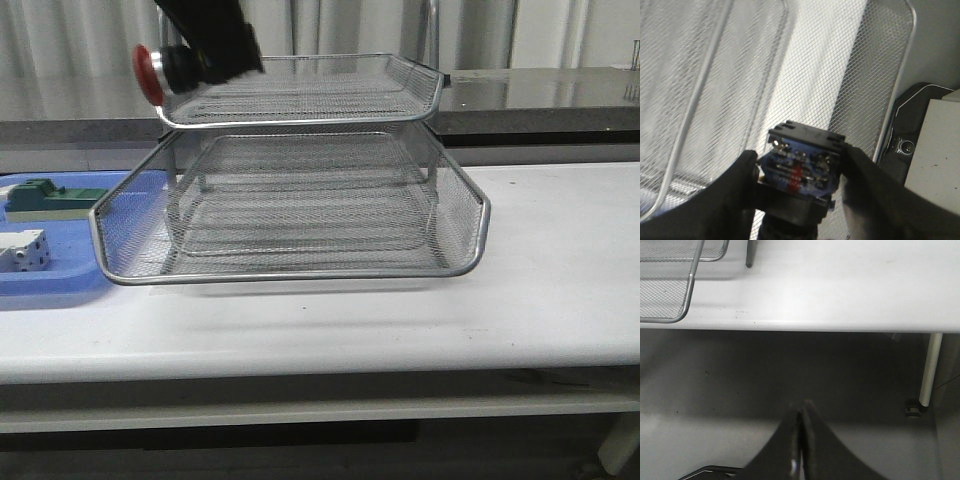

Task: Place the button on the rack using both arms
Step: 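Carry the red button with the left gripper into the pulled-out tier, then open the left gripper, release the button, and withdraw the left arm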

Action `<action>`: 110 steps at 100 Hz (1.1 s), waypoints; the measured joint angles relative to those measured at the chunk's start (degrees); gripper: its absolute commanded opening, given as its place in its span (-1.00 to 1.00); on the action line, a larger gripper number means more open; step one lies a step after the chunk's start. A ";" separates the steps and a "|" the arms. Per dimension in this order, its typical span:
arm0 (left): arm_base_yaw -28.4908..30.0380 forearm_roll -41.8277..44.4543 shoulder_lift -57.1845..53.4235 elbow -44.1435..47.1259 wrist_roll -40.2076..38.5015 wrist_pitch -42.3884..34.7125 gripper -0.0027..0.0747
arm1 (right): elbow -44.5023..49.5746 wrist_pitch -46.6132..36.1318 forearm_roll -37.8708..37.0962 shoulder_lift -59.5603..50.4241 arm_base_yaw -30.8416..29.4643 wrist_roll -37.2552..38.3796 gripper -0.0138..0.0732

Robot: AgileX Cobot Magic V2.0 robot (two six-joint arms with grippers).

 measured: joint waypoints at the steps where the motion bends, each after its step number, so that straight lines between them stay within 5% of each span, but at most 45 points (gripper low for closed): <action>1: -0.18 0.00 0.32 0.00 0.00 -0.12 -0.77 | 0.00 0.00 0.00 0.00 0.00 0.00 -0.84; 52: -4.15 0.88 11.21 0.00 0.12 -6.79 -0.74 | 0.00 0.00 0.00 0.00 0.00 0.00 -0.84; 88: -4.15 1.37 12.16 0.00 0.12 -7.61 0.30 | 0.00 0.00 0.00 0.00 0.00 0.00 -0.84; 110: -4.15 1.40 12.16 0.00 0.12 -7.71 0.44 | 0.00 0.00 0.00 0.00 0.00 0.00 -0.84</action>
